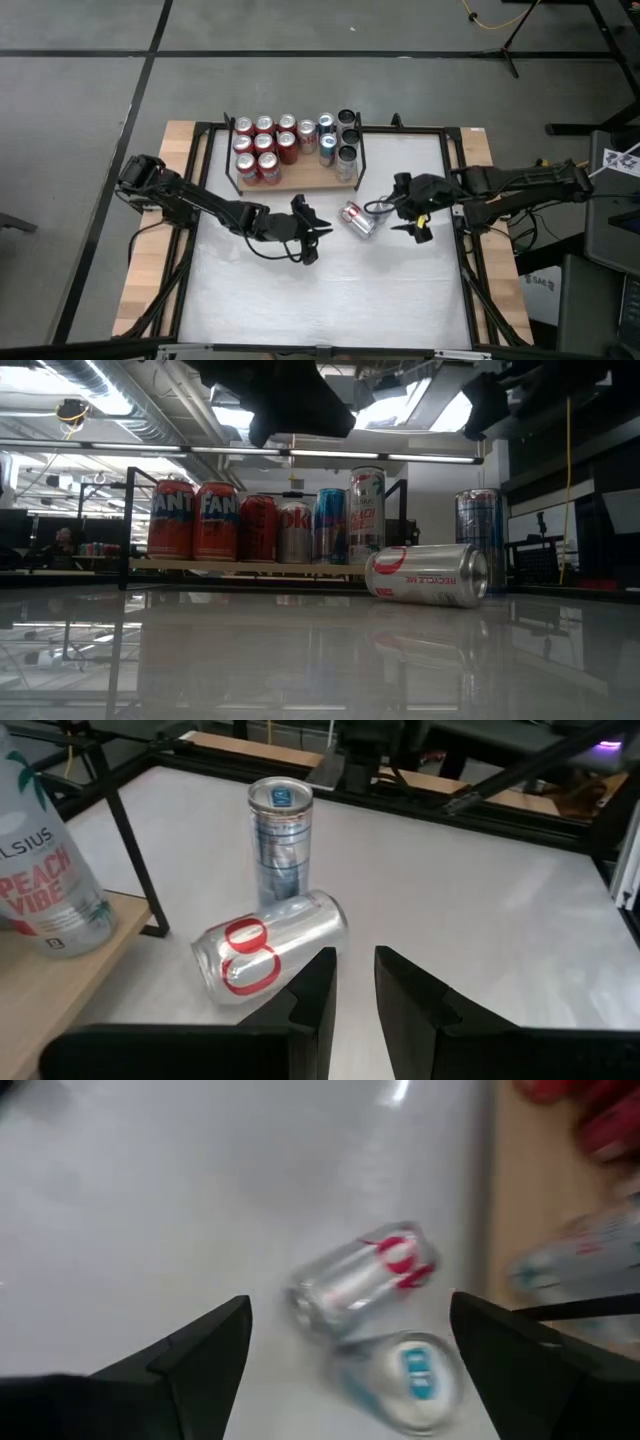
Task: Place canned beverage on shelf
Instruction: Put the blue soda can on the shelf aligned with the other blue soda cans
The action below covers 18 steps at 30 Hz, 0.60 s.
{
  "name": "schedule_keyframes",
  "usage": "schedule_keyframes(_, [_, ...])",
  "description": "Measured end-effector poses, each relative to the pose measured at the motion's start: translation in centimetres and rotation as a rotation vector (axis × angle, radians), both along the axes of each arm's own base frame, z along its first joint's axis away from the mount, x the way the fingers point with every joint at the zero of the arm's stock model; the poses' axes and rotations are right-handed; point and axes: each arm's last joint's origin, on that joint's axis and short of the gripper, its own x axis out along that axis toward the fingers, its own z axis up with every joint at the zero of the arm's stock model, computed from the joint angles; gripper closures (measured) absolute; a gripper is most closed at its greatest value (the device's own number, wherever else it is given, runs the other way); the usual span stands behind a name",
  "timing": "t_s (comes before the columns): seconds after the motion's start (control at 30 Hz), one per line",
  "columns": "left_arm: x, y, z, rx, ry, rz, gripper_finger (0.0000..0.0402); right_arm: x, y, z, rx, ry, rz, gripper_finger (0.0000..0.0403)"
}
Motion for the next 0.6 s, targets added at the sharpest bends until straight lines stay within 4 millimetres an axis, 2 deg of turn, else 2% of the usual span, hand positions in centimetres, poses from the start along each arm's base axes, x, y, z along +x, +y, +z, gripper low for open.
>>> schedule_keyframes(0.13, [0.0, 0.0, 0.0, -0.003, -0.002, 0.005, 0.0337, 0.1, -0.1, 0.0, -0.146, -0.017, 0.066, 0.0072])
schedule_keyframes(0.37, [0.1, 0.3, 0.0, 0.003, -0.005, 0.031, 0.0337, 0.6, -0.1, -0.7, -0.299, 0.011, 0.24, 0.0072])
schedule_keyframes(0.6, [0.1, 0.9, 0.0, 0.014, -0.009, 0.073, 0.0337, 0.8, -0.2, -1.5, -0.389, 0.074, 0.368, 0.0072])
